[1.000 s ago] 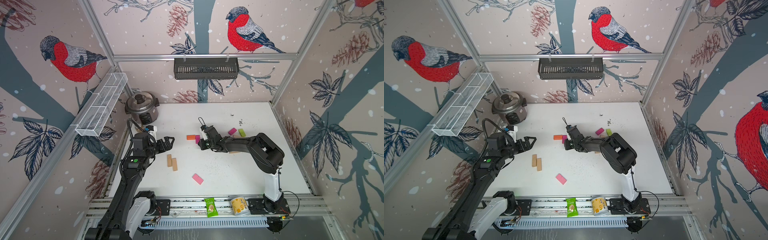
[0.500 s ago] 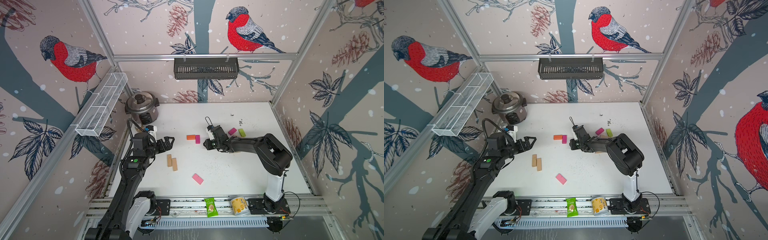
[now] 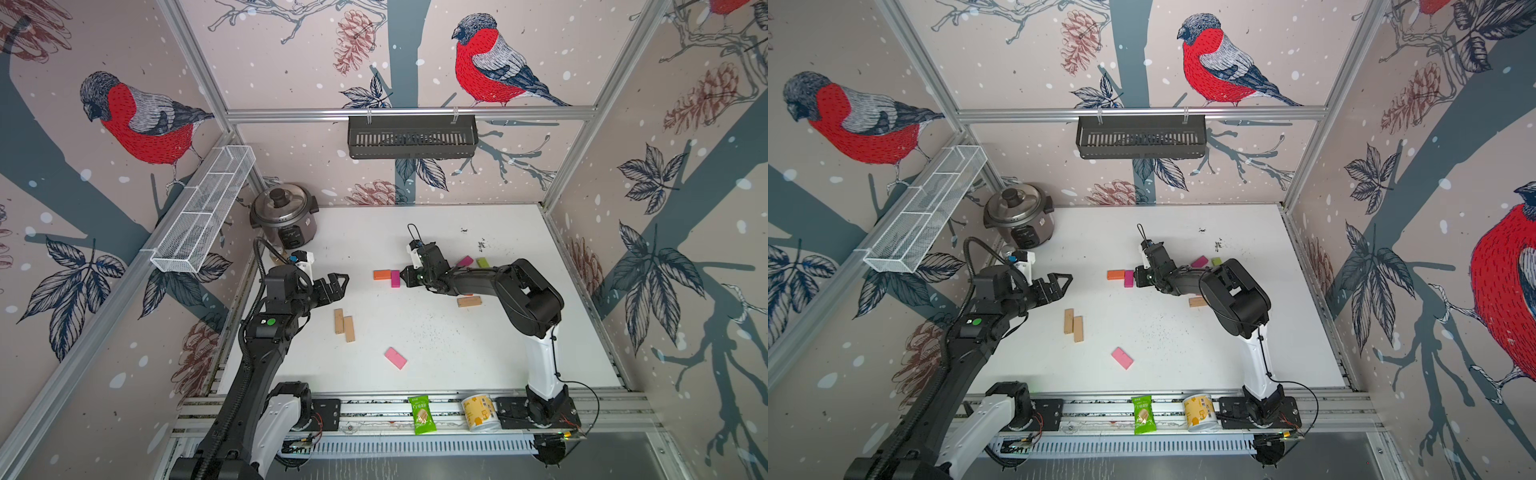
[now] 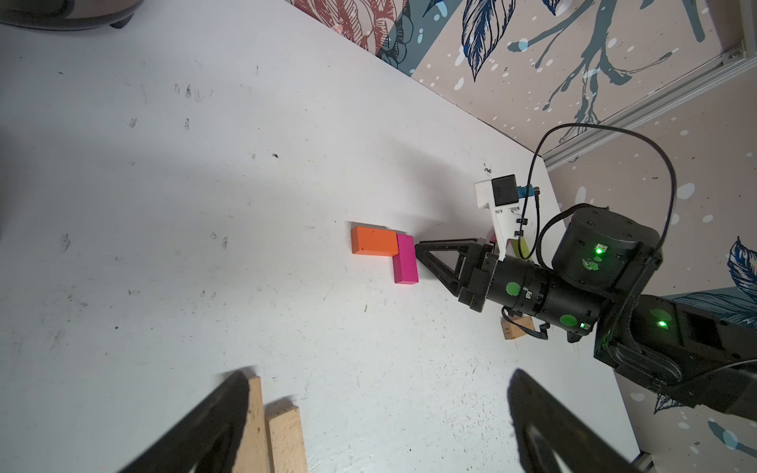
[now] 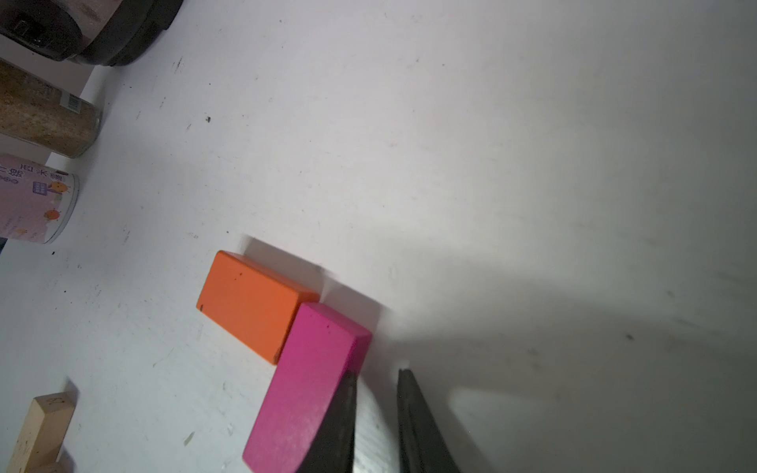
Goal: Assemble the letter p with building blocks
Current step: Assemble the building block at the center of the board.
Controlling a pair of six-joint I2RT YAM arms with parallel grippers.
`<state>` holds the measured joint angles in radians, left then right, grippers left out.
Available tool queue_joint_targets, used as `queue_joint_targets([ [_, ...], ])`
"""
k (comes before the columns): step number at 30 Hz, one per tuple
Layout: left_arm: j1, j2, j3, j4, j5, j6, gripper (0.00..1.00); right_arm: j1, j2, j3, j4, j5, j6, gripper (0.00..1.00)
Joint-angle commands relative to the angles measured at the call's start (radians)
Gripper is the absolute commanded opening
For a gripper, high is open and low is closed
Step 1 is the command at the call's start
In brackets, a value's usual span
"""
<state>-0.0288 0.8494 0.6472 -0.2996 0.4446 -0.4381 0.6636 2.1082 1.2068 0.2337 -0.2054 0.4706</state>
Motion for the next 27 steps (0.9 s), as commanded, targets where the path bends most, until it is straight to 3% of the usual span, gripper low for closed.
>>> queue_joint_targets([
  [1, 0.0, 0.002, -0.001, 0.033, 0.014, 0.007, 0.97, 0.005, 0.031, 0.006, -0.205, 0.023, -0.013, 0.22],
  [19, 0.0, 0.004, 0.0, 0.031, 0.011, 0.007, 0.97, 0.001, -0.002, -0.029, -0.198, 0.051, 0.01, 0.21],
  [27, 0.0, 0.016, 0.005, 0.008, -0.048, -0.012, 0.97, -0.018, -0.064, -0.045, -0.166, -0.024, -0.001, 0.23],
])
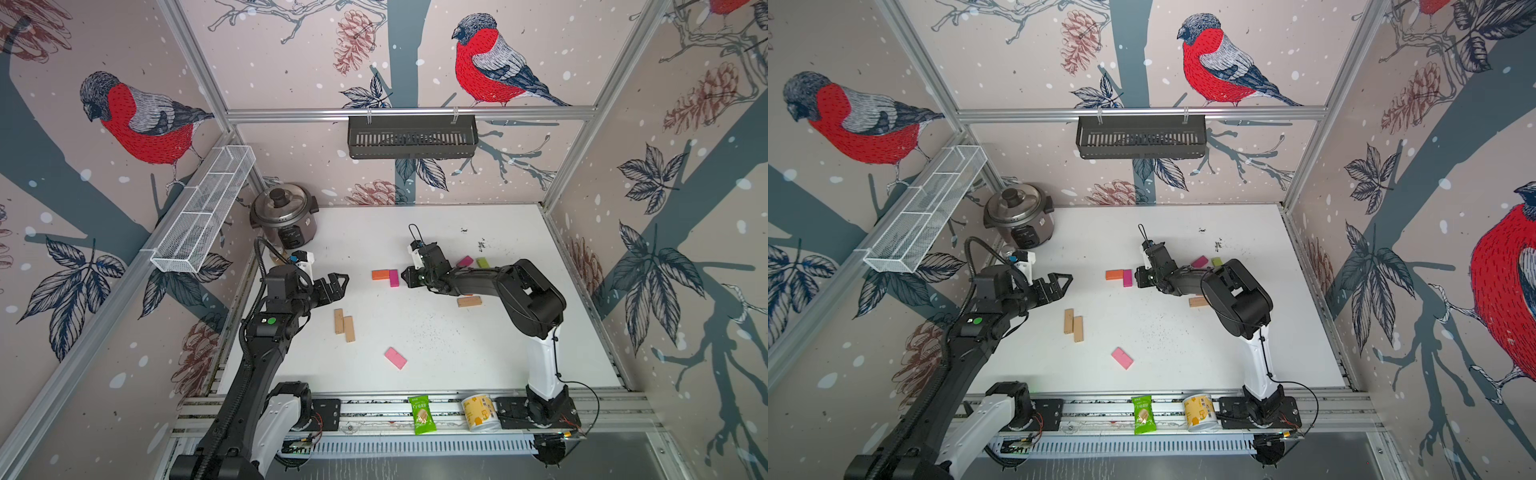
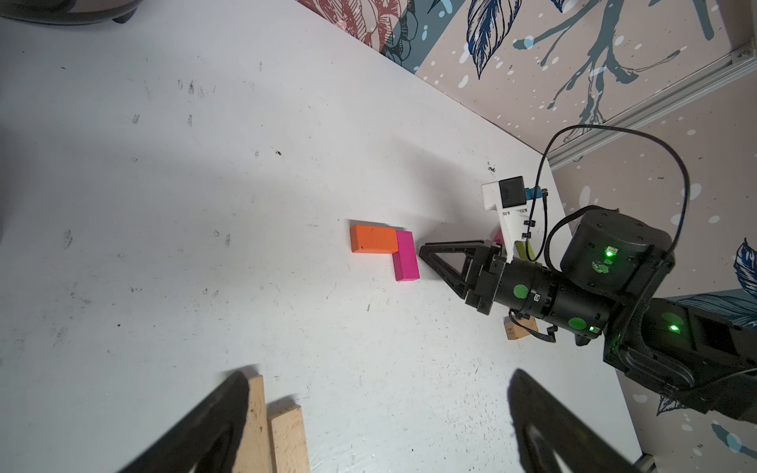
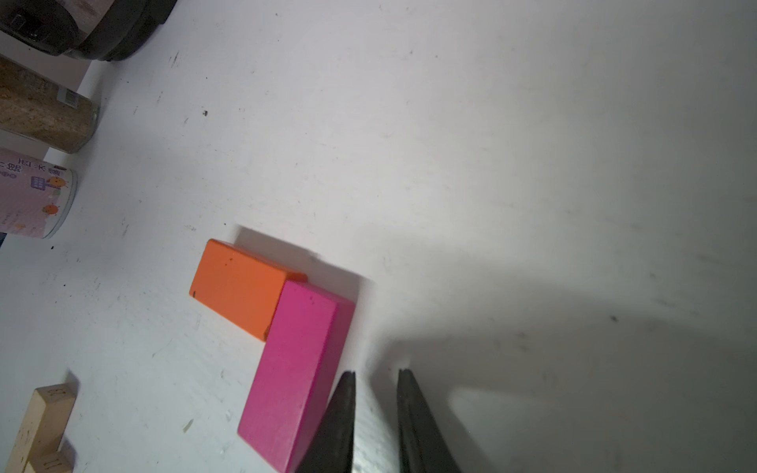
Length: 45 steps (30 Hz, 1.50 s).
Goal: Assemble the letter p with building blocks
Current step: Assemble the building block at the center of the board, then pick up the building block from the center of the board.
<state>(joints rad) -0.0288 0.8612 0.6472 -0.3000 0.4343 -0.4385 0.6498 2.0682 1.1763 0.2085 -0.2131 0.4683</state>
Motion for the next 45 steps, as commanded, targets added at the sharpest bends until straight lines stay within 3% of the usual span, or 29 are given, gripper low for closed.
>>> queue_joint_targets([
  [1, -0.003, 0.007, 0.007, 0.006, -0.045, -0.019, 0.97, -0.007, -0.052, -0.02, -0.138, -0.014, 0.001, 0.23],
  [4, -0.048, 0.018, 0.031, -0.051, -0.099, -0.059, 0.97, -0.008, -0.173, -0.054, -0.138, 0.002, -0.002, 0.28],
  [7, -0.112, 0.018, -0.004, -0.039, -0.122, -0.137, 0.97, -0.002, -0.286, -0.102, -0.143, -0.006, -0.004, 0.41],
  [11, -0.26, -0.026, -0.051, -0.063, -0.308, -0.225, 0.97, 0.023, -0.438, -0.19, -0.152, -0.002, -0.027, 0.58],
  [17, -0.43, -0.06, -0.158, -0.057, -0.46, -0.348, 0.91, 0.043, -0.656, -0.312, -0.167, 0.001, -0.041, 0.76],
  [23, -0.517, 0.002, -0.232, -0.025, -0.484, -0.403, 0.84, 0.046, -0.879, -0.468, -0.154, 0.043, -0.078, 0.9],
  [30, -0.559, 0.04, -0.27, -0.035, -0.539, -0.443, 0.78, 0.062, -0.965, -0.588, -0.011, 0.072, -0.071, 1.0],
  [45, -0.571, 0.179, -0.267, -0.013, -0.547, -0.453, 0.61, 0.099, -0.915, -0.657, 0.118, 0.149, -0.04, 1.0],
])
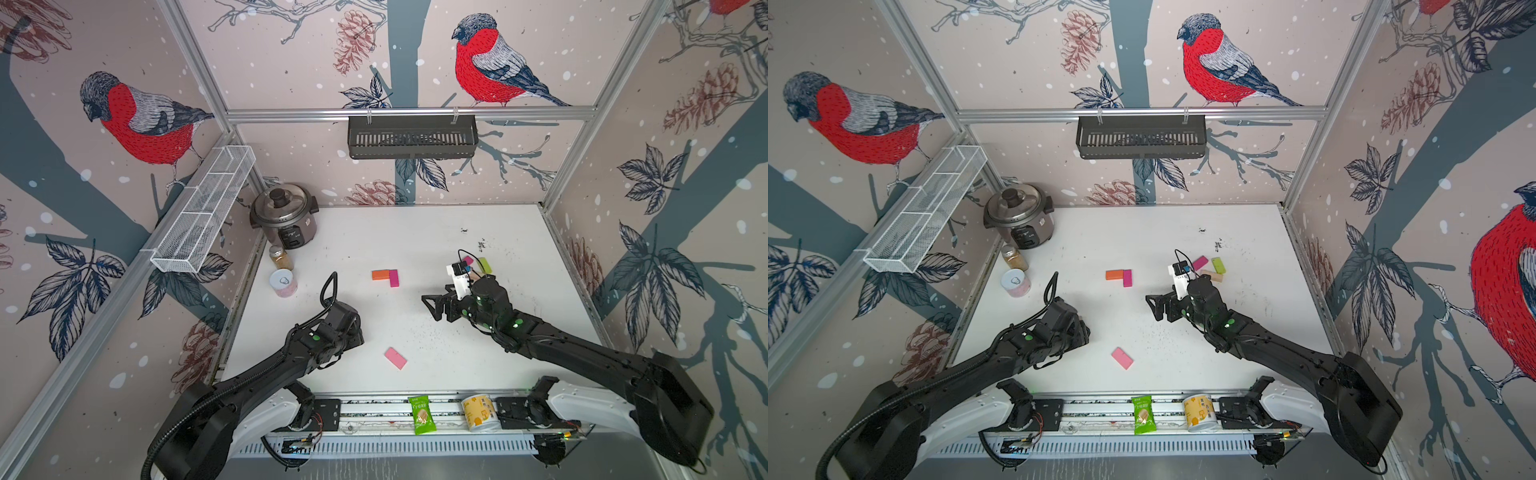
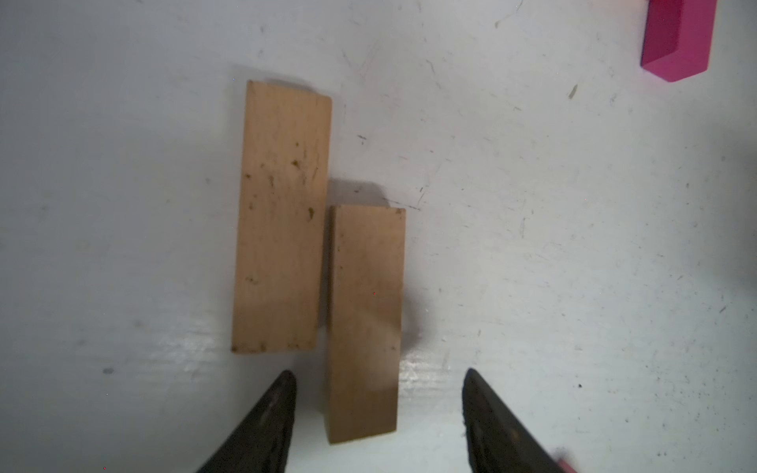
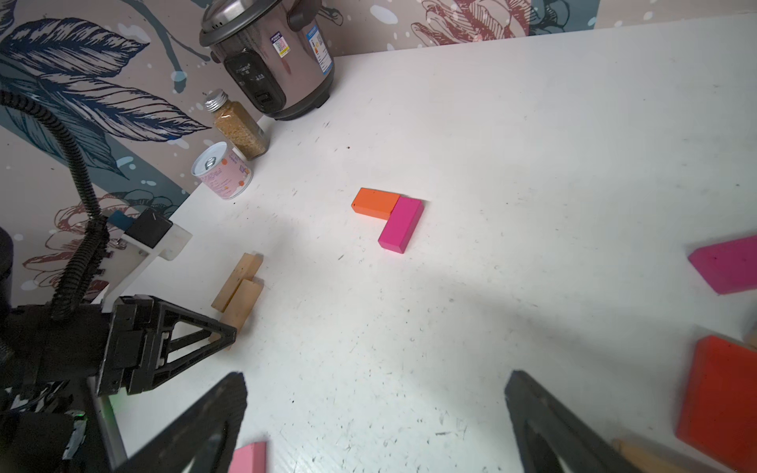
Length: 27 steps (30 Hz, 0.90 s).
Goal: Assemble the letter p with building blocks
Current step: Pick up the building block from the center of the board.
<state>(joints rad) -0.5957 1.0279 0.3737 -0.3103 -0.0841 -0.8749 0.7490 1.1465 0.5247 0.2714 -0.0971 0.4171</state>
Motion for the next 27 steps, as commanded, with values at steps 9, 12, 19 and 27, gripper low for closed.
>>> queue_joint_targets([
  [9, -0.013, 0.05, 0.019, -0.025, -0.068, -0.021, 0.48, -0.001, 0.029, -0.005, 0.058, 0.055, 0.011, 1.0],
  [12, -0.02, 0.062, 0.027, -0.04, -0.083, -0.027, 0.45, 0.0, 0.037, -0.005, 0.06, 0.057, 0.012, 1.0],
  [19, -0.048, 0.105, 0.046, -0.069, -0.129, -0.041, 0.39, 0.001, 0.063, 0.0, 0.062, 0.065, 0.014, 1.0],
  [27, -0.091, 0.147, 0.072, -0.108, -0.191, -0.077, 0.32, 0.001, 0.075, 0.0, 0.06, 0.079, 0.012, 1.0],
])
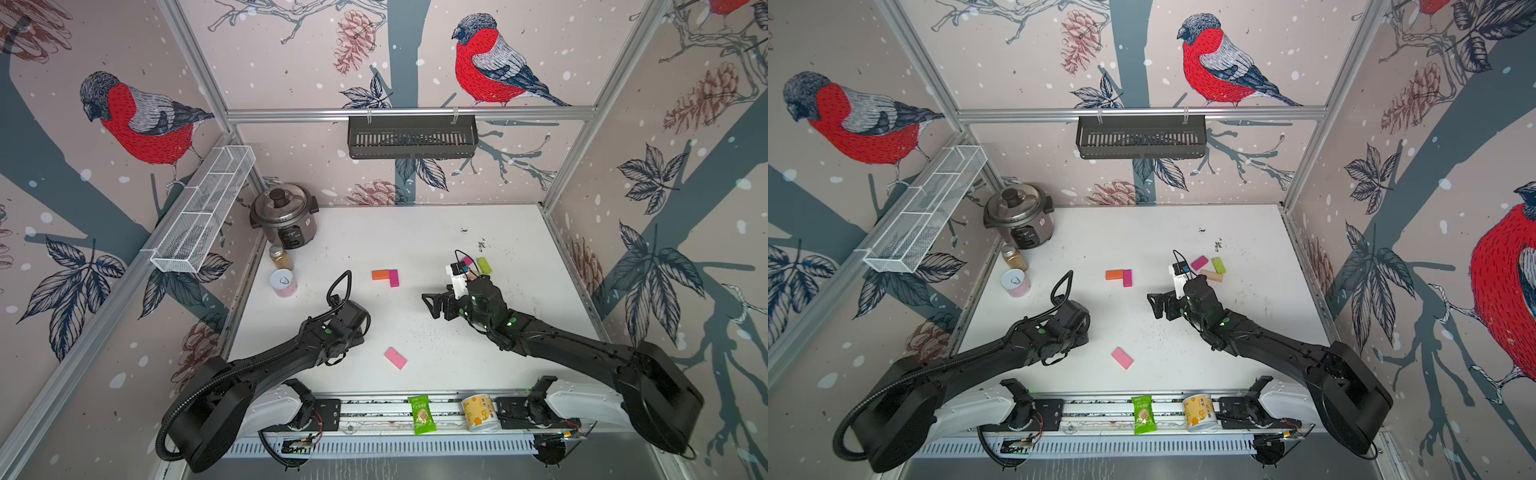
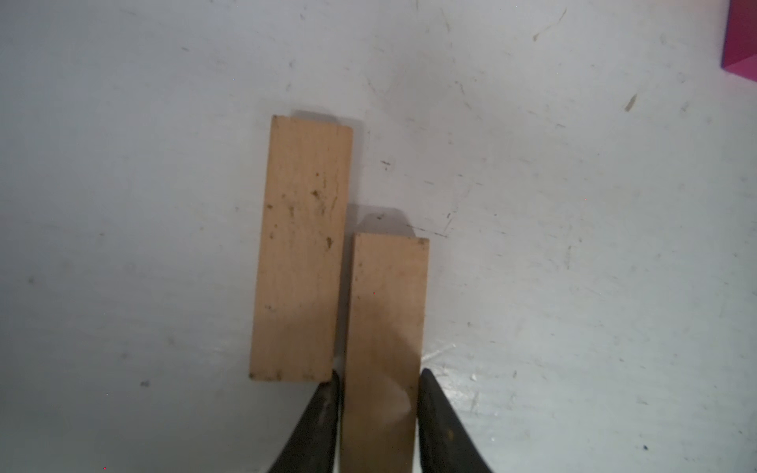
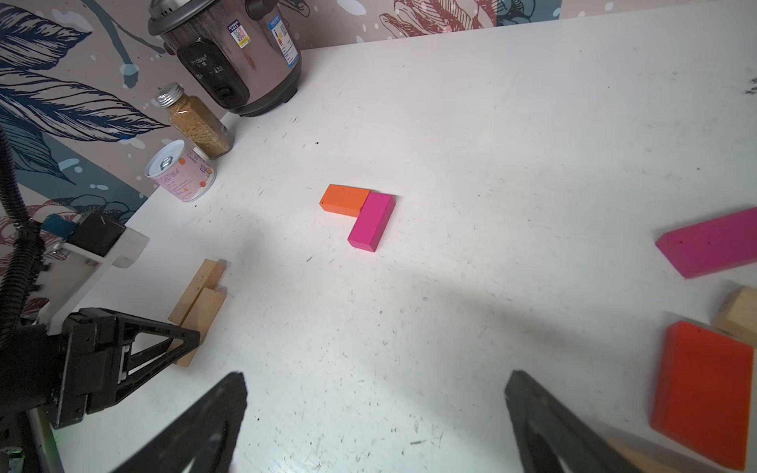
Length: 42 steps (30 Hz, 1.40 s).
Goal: Assemble the letter p with building blocks
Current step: Pick up the building block from the center of the board, then assemble the building block at the center of the board.
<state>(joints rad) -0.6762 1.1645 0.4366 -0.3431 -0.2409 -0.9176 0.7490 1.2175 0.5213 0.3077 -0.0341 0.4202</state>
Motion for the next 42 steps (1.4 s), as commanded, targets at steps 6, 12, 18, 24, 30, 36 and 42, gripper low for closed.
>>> queue_joint_targets([
  [6, -0.041, 0.022, 0.04, -0.119, -0.08, -0.06, 0.29, 0.002, 0.011, 0.004, 0.018, 0.032, 0.007, 1.0],
  [12, -0.051, 0.019, 0.065, -0.126, -0.08, -0.052, 0.24, 0.002, 0.013, 0.003, 0.015, 0.04, 0.002, 1.0],
  [18, -0.052, -0.014, 0.151, -0.145, -0.038, 0.012, 0.23, 0.003, 0.01, -0.005, 0.026, 0.05, 0.0, 1.0],
  [24, -0.052, 0.064, 0.3, -0.174, 0.001, 0.101, 0.23, 0.001, -0.016, -0.036, 0.081, 0.017, -0.006, 1.0],
  [30, -0.048, 0.255, 0.473, -0.233, -0.012, 0.182, 0.23, 0.002, -0.025, -0.074, 0.156, -0.013, -0.005, 1.0],
  [36, -0.006, 0.417, 0.555, -0.196, 0.055, 0.227, 0.22, 0.001, 0.008, -0.061, 0.162, 0.006, -0.013, 1.0],
  [42, 0.037, 0.512, 0.598, -0.161, 0.104, 0.25, 0.22, 0.006, 0.031, -0.045, 0.163, 0.007, -0.018, 1.0],
])
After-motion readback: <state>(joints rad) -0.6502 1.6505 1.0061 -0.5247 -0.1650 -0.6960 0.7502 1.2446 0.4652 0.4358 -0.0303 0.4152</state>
